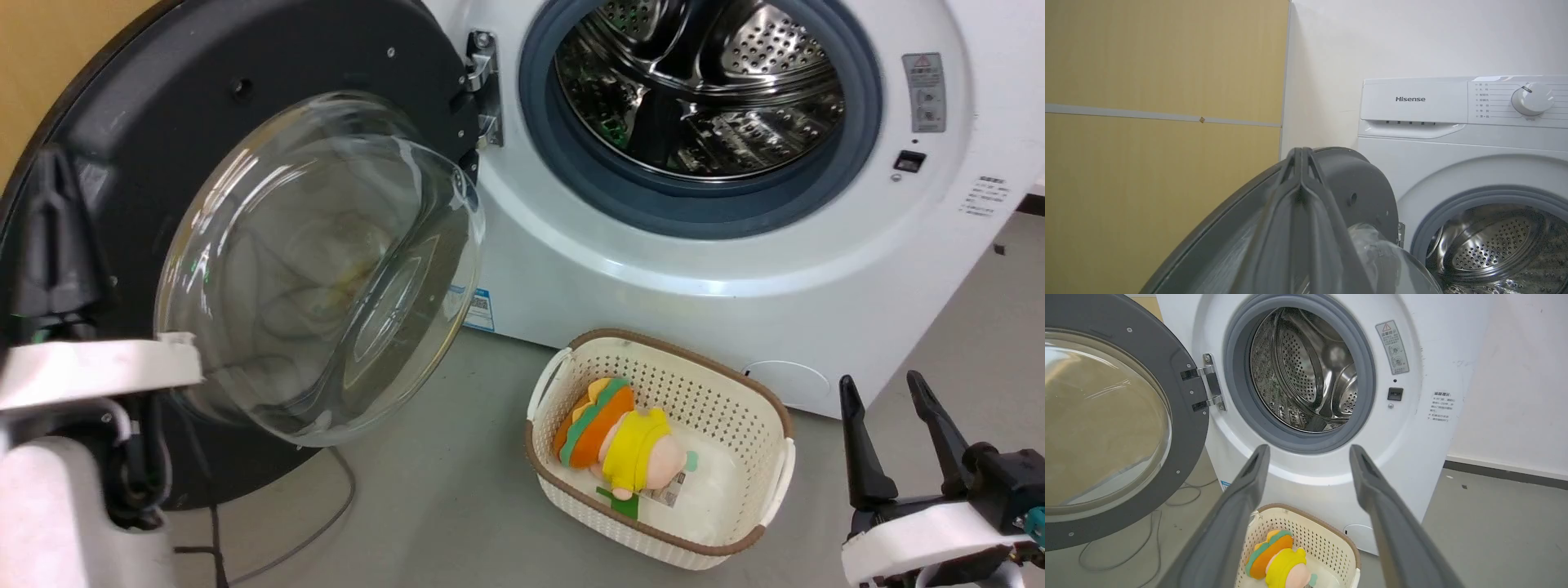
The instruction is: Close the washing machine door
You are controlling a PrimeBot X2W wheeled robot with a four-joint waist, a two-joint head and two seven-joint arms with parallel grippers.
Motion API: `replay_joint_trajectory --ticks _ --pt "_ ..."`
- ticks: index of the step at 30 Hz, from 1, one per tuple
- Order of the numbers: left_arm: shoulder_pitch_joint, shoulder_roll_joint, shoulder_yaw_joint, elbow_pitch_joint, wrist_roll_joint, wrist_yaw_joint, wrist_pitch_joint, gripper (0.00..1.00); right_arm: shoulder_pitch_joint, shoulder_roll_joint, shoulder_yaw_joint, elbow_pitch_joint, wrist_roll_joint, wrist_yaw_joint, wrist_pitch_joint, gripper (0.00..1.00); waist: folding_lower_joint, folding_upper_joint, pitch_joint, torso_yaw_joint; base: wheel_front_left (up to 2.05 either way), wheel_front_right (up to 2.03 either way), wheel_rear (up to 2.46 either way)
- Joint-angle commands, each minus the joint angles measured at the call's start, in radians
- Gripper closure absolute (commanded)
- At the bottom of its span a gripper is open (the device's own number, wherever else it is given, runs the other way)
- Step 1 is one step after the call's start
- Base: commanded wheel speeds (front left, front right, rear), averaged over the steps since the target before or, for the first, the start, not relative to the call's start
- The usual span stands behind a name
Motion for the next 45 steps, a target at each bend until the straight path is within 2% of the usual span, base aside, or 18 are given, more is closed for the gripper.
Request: replay_joint_trajectory --ticks 1,12,18,22,28,40,45 --pt "-0.033 0.012 0.029 -0.003 -0.023 -0.01 -0.011 1.0 -0.019 0.002 0.001 -0.002 0.013 0.0 -0.011 0.0 0.0 0.0 0.009 0.013 0.0 0.0 0.0" --pt "-0.09 0.069 0.204 0.057 -0.249 -0.025 -0.005 1.0 -0.043 0.002 0.007 0.005 0.022 0.0 -0.034 0.0 0.0 0.0 0.039 0.068 0.0 0.0 0.0" --pt "-0.134 0.079 0.309 0.141 -0.432 -0.018 0.064 1.0 -0.049 0.002 0.001 0.009 0.028 0.001 -0.046 0.0 0.0 0.0 0.054 0.095 0.0 0.0 0.0" --pt "-0.155 0.087 0.359 0.192 -0.505 -0.008 0.091 1.0 -0.052 0.003 -0.005 0.009 0.029 0.001 -0.052 0.0 0.0 0.0 0.062 0.108 0.0 0.0 0.0" --pt "-0.186 0.105 0.432 0.338 -0.666 0.008 0.208 1.0 -0.056 0.003 -0.025 0.006 0.037 0.001 -0.065 0.0 0.0 0.0 0.073 0.132 0.0 0.0 0.0" --pt "-0.193 0.099 0.503 0.592 -0.907 -0.05 0.415 1.0 -0.057 0.003 -0.058 -0.001 0.054 0.001 -0.09 0.0 0.0 0.0 0.095 0.179 0.0 0.0 0.0" --pt "-0.198 0.077 0.497 0.626 -0.99 -0.061 0.489 1.0 -0.067 0.003 -0.059 -0.003 0.056 0.001 -0.1 0.0 0.0 0.0 0.11 0.186 0.0 0.0 0.0"
